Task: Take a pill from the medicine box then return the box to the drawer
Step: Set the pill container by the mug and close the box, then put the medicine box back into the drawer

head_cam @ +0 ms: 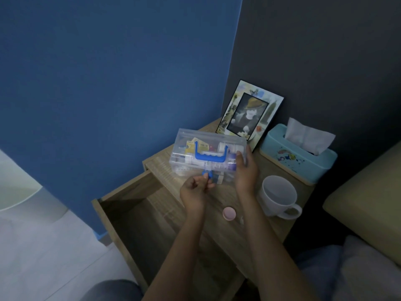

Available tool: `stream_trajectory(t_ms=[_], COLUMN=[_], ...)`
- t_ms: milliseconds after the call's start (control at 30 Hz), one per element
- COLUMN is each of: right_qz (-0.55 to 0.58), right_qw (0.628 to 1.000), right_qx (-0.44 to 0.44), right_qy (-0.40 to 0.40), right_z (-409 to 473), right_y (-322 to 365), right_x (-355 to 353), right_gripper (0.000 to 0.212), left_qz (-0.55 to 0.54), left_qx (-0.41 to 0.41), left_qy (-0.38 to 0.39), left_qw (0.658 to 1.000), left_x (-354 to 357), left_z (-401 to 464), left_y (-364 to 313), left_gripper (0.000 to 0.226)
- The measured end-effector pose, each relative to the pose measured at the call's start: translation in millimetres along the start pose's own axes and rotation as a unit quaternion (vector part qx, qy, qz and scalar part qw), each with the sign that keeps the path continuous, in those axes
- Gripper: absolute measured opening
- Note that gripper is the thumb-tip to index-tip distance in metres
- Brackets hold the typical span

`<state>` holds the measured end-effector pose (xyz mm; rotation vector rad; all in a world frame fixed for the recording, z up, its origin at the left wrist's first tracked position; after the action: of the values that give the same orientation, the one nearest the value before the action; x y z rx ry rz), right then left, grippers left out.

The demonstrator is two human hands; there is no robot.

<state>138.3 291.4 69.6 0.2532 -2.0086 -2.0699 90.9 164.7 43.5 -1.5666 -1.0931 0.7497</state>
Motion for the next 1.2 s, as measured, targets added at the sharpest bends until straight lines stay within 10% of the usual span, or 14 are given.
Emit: stream_trajectory(t_ms=[233,867,1067,1200], right_qz=[0.013,-0.010,0.024,0.072], right_qw=[1.000,1.000,0.998,0.980], right_qx=[-0.014,0.001,0.047,0.180], right_qy=[0.007,0.012,-0.032,-0.030], right_z=[4,6,15,31], right_y=[-4,-4,7,11], right_x=[-4,-7,-7,-1], right_gripper=[0.046,0.049,0.053,0.068], left_qz=[0.171,0.167,0.192,0.228], left_qx=[0.050,0.004,0.104,0.140], left_qy=[-0.025,0.183,-0.170,-0.196], left_qw=[0.984,0.969,0.961,0.943], left_x=[9,-4,-42,-48], left_z=[19,33,48,86], left_y=[-14,-3,-36,-70], left_gripper=[0.029,0.049,0.047,0.054])
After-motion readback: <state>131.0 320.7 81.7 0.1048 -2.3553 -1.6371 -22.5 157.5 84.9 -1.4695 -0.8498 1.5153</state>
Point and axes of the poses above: each hand's wrist, its own z-axis towards the middle knuckle, its own x-axis out of the palm, y = z × x, the point moved 2 cm from there along z, towards the middle knuckle, and after that the axes turned 12 degrees about z, right-handed, at the moved point
